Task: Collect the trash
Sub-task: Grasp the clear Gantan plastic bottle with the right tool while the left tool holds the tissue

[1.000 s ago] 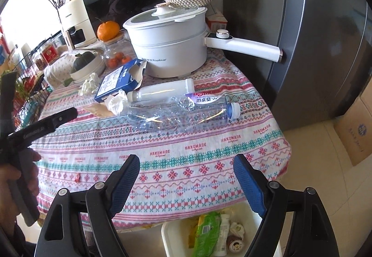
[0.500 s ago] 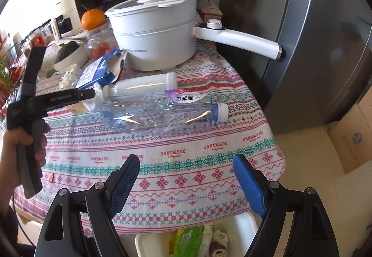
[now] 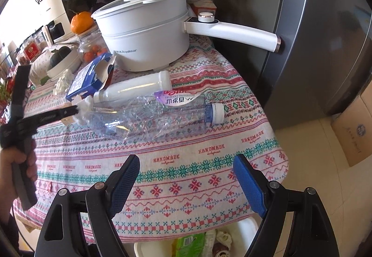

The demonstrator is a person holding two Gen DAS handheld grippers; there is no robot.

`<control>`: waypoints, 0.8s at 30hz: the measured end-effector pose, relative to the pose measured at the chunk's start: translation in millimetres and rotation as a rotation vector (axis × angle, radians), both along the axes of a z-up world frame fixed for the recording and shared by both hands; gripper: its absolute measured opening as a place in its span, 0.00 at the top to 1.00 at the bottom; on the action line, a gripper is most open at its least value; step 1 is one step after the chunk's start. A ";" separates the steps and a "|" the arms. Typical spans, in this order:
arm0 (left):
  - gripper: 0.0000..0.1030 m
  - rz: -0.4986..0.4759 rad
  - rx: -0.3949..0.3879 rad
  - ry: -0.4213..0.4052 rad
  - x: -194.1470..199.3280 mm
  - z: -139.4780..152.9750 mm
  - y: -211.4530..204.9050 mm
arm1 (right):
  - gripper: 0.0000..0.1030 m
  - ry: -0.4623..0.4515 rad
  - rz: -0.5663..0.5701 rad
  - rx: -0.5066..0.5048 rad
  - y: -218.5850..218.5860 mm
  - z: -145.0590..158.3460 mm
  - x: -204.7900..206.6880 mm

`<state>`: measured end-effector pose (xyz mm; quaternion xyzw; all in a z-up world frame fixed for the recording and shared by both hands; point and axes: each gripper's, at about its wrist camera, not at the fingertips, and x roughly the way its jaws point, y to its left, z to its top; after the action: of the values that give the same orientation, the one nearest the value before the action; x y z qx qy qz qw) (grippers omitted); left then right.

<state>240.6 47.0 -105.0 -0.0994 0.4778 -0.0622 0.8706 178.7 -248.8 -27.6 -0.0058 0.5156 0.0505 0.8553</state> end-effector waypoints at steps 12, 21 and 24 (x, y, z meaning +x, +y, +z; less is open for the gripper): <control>0.94 -0.075 0.020 -0.064 -65.8 45.5 12.1 | 0.19 -0.001 0.168 0.067 -29.7 -21.0 64.7; 0.94 -0.086 0.022 -0.067 -90.7 54.3 16.9 | 0.19 0.076 0.319 0.125 -10.4 -47.3 114.1; 0.94 -0.090 0.047 -0.060 -93.1 51.5 14.3 | 0.18 0.123 0.332 0.167 -6.4 -56.6 118.7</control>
<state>147.5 61.3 -53.5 -0.0552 0.4570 -0.0929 0.8829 297.4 -255.1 -84.1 -0.0168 0.5529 0.2336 0.7997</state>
